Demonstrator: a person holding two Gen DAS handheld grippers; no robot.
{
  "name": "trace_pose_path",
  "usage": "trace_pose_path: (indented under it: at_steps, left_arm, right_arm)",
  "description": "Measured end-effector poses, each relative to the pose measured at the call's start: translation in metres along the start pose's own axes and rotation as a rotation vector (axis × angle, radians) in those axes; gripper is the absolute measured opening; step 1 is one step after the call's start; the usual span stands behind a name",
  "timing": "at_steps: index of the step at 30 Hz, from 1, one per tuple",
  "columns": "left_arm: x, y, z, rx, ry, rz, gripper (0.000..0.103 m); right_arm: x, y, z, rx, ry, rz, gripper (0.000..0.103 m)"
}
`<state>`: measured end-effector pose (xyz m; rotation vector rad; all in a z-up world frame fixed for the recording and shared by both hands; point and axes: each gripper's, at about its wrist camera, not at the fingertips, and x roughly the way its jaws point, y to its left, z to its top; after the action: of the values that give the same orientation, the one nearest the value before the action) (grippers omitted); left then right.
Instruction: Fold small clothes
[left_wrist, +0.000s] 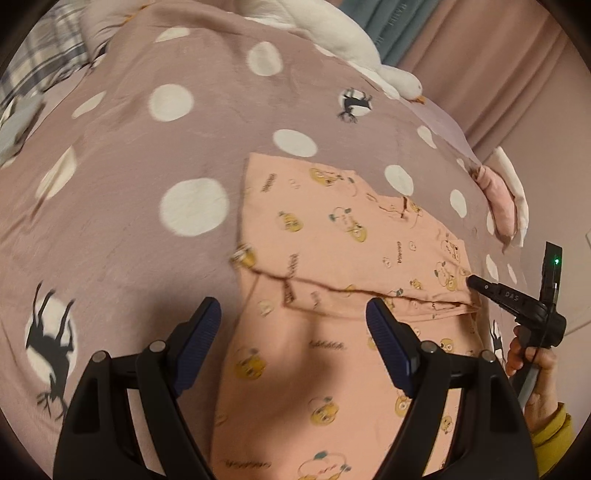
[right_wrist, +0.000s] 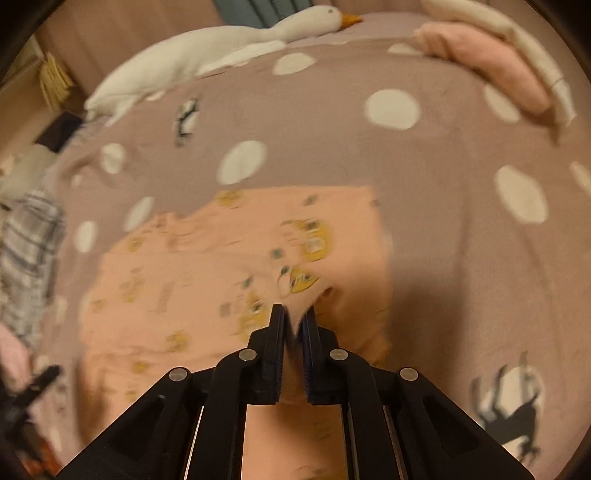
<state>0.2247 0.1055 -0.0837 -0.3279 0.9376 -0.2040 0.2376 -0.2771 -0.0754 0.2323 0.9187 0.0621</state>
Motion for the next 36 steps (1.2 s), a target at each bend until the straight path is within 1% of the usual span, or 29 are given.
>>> trace_pose_path:
  at_steps: [2, 3, 5, 7, 8, 9, 10, 11, 14, 16, 19, 21, 23, 25, 27, 29, 30, 31, 33, 36]
  left_arm:
    - [0.008, -0.007, 0.005, 0.023, 0.011, -0.002, 0.081]
    - [0.013, -0.010, 0.007, 0.036, 0.015, -0.003, 0.081]
    - [0.022, -0.015, 0.013, 0.053, 0.024, -0.012, 0.079]
    - [0.033, -0.021, 0.017, 0.078, 0.035, -0.029, 0.075]
    - [0.039, -0.023, 0.019, 0.089, 0.035, -0.020, 0.063]
    - [0.046, -0.024, 0.020, 0.094, 0.046, -0.002, 0.046]
    - [0.053, -0.024, 0.021, 0.097, 0.064, 0.016, 0.038]
    - [0.061, -0.023, 0.021, 0.096, 0.080, 0.026, 0.030]
    - [0.073, -0.018, 0.018, 0.116, 0.094, 0.065, 0.030]
    - [0.078, -0.016, 0.014, 0.135, 0.102, 0.082, 0.032]
    - [0.079, -0.018, 0.010, 0.184, 0.095, 0.095, 0.035]
    - [0.080, -0.019, 0.011, 0.197, 0.101, 0.102, 0.035]
    - [0.076, -0.015, 0.014, 0.161, 0.112, 0.092, 0.034]
    - [0.066, -0.008, 0.013, 0.099, 0.113, 0.064, 0.036]
    - [0.051, -0.002, 0.003, 0.063, 0.099, 0.045, 0.047]
    - [0.032, 0.007, -0.012, 0.043, 0.083, 0.032, 0.050]
    - [0.026, 0.010, -0.018, 0.035, 0.080, 0.028, 0.051]
    - [0.017, 0.015, -0.026, 0.023, 0.081, 0.028, 0.051]
    - [0.001, 0.027, -0.042, -0.007, 0.083, 0.020, 0.055]
    - [-0.021, 0.045, -0.068, -0.052, 0.105, -0.013, 0.059]
  right_arm:
    - [-0.003, -0.004, 0.000, 0.010, 0.004, -0.049, 0.007]
    - [-0.006, -0.006, -0.001, 0.012, -0.001, -0.053, 0.007]
    - [-0.017, -0.004, -0.004, -0.016, -0.043, -0.024, 0.007]
    - [-0.028, 0.005, -0.008, -0.062, -0.076, 0.038, 0.007]
    - [-0.031, 0.010, -0.010, -0.081, -0.077, 0.079, 0.007]
    - [-0.030, 0.014, -0.014, -0.096, -0.062, 0.121, 0.007]
    - [-0.026, 0.019, -0.016, -0.107, -0.040, 0.146, 0.007]
    - [-0.021, 0.022, -0.021, -0.120, -0.019, 0.148, 0.007]
    - [-0.007, 0.024, -0.033, -0.159, 0.015, 0.095, 0.007]
    - [0.003, 0.018, -0.038, -0.154, 0.045, 0.071, 0.007]
    - [0.005, 0.014, -0.040, -0.141, 0.035, 0.081, 0.007]
    - [0.007, 0.015, -0.040, -0.150, 0.035, 0.071, 0.007]
    - [0.003, 0.018, -0.041, -0.146, 0.038, 0.058, 0.007]
    - [-0.006, 0.019, -0.043, -0.133, 0.042, 0.056, 0.007]
    - [-0.020, 0.019, -0.051, -0.130, 0.030, 0.066, 0.016]
    - [-0.035, 0.017, -0.062, -0.129, 0.007, 0.072, 0.041]
    - [-0.043, 0.014, -0.069, -0.127, -0.008, 0.078, 0.045]
    - [-0.052, 0.009, -0.077, -0.121, -0.019, 0.086, 0.047]
    - [-0.062, 0.002, -0.088, -0.096, -0.020, 0.096, 0.047]
    - [-0.076, -0.014, -0.108, -0.040, -0.005, 0.109, 0.047]
